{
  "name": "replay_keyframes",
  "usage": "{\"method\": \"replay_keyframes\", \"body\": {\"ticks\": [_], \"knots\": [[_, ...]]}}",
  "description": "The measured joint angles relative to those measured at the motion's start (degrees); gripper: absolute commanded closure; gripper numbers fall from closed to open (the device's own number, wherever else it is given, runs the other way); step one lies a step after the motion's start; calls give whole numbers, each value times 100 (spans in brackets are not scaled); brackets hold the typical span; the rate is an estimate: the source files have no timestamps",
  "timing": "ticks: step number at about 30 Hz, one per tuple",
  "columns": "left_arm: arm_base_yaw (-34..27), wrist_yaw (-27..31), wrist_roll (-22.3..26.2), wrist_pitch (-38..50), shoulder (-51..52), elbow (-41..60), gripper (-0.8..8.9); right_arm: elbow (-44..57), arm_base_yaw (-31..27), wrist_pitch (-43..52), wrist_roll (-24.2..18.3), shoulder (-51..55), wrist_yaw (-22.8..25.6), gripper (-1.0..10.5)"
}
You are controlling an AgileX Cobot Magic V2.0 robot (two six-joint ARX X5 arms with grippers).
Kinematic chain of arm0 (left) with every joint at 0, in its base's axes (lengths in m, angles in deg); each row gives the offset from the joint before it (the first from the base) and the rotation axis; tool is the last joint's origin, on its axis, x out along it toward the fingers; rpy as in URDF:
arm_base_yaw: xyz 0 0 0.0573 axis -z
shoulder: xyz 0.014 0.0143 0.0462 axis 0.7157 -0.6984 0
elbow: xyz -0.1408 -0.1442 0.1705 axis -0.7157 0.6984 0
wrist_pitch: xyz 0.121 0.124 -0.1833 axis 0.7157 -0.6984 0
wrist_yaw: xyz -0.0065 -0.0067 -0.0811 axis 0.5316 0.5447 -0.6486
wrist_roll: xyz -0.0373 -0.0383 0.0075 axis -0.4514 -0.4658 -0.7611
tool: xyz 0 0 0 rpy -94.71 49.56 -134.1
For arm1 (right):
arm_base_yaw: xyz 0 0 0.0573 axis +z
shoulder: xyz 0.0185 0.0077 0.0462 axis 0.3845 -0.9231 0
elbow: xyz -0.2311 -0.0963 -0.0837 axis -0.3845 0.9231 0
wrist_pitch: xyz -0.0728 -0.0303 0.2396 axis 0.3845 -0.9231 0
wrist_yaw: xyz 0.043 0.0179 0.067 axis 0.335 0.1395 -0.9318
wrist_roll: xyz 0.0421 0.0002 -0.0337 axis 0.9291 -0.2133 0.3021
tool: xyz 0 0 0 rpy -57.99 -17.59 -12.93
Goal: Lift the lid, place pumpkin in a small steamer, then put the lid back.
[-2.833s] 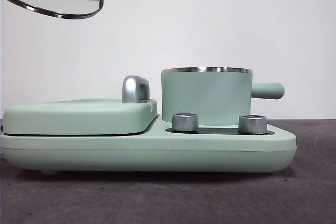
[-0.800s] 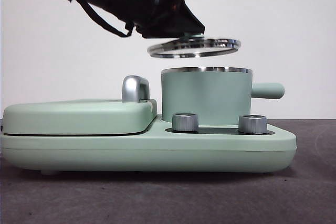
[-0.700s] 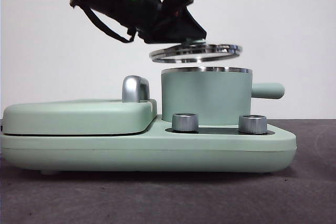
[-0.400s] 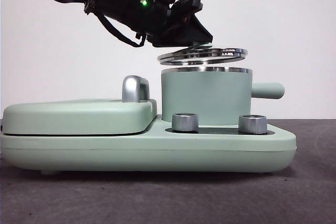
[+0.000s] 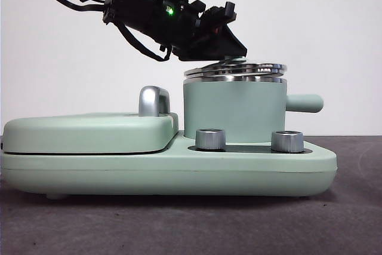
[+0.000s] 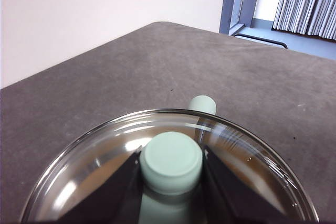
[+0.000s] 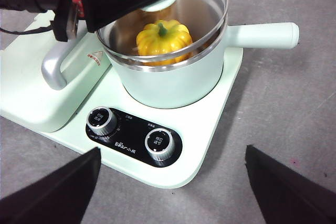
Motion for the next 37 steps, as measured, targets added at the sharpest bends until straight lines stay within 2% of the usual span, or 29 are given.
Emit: {"method": "replay_keyframes", "body": {"ticks": [23,25,32,37], "knots": [[2,-2,175,-306,-33,-66,805,0,0,-2,0,0,-2,521],[2,-2,175,-302,-33,-66,765,0,0,-2,-2,0,0,521],[2,-7,129,-199,-44,-66,495,0,0,-28,-2,0,0,521],[2,-4,66,-131,-42,-70,471,0,0,-31,0,0,-2,521]]}}
